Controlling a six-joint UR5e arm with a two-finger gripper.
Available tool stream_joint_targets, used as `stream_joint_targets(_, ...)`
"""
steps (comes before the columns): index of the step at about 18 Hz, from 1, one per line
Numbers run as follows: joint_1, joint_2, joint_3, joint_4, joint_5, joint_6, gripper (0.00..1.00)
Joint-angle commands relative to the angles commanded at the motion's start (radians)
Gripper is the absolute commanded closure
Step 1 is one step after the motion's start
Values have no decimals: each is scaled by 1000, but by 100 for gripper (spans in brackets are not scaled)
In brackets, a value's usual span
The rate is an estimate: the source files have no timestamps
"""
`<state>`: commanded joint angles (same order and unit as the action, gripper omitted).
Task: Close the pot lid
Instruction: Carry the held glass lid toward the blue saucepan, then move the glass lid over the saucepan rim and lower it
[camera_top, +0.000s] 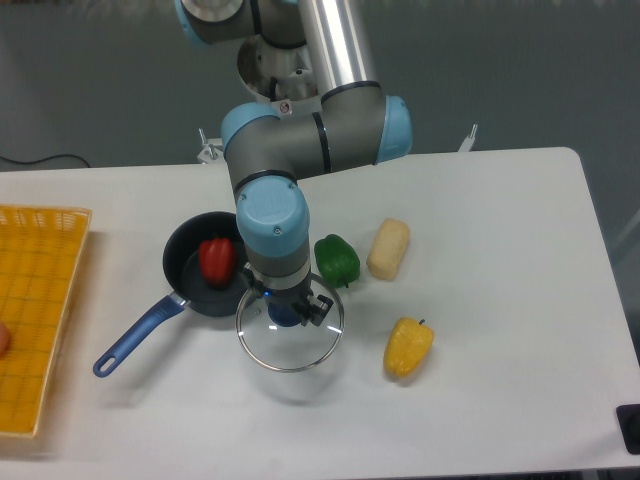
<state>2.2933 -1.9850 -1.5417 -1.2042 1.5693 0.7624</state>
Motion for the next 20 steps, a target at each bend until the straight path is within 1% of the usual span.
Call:
stream_joint_targets(8, -2, 14, -8, -2, 0, 0, 55)
stream_joint_targets(9, -2, 23, -11, -5, 0, 0, 55)
stream_joint_targets(11, 0, 44, -12, -29, -6, 0, 55)
stream_joint_targets(14, -5, 54, -14, -38, -26, 0, 55)
stream_joint_targets(16, -9, 72, -20, -47, -28, 0, 55)
stream_joint_targets(20, -18, 78, -43, -72, -25, 0, 55)
